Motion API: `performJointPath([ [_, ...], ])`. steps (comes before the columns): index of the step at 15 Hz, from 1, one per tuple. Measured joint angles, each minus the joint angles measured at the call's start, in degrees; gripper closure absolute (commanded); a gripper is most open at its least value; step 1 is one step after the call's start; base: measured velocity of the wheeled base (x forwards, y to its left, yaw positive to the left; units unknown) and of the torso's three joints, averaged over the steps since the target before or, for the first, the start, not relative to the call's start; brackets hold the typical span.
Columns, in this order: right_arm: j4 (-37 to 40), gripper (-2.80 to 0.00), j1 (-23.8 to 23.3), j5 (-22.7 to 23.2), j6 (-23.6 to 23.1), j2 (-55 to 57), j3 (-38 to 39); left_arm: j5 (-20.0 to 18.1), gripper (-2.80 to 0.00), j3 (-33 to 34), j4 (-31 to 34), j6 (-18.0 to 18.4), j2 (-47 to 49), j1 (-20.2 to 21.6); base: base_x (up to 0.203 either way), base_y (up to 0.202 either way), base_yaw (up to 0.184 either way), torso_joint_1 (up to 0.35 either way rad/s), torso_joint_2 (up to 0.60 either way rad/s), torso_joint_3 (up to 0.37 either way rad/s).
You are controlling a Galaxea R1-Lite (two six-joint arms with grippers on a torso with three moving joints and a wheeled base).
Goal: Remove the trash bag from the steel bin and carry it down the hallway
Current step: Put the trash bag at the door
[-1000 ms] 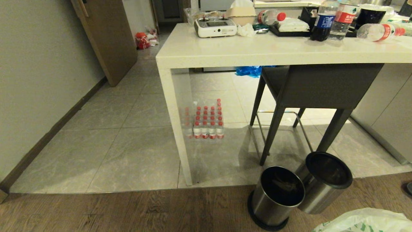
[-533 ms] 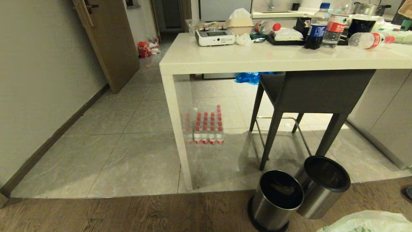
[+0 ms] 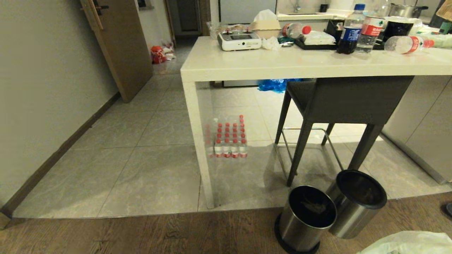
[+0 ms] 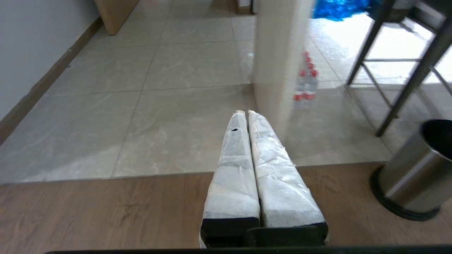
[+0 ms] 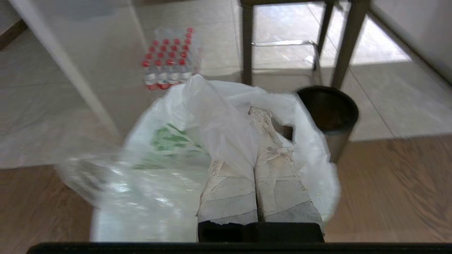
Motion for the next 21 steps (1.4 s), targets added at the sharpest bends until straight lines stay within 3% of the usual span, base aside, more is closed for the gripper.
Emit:
performJointPath([
  [21,0.1,0.0,0.0,0.0,-0.1,0.0,0.0,0.1,0.0,0.0,0.0,-0.1,0.0,0.0,0.0,0.193,0.001,0.004,0.0,0.004],
])
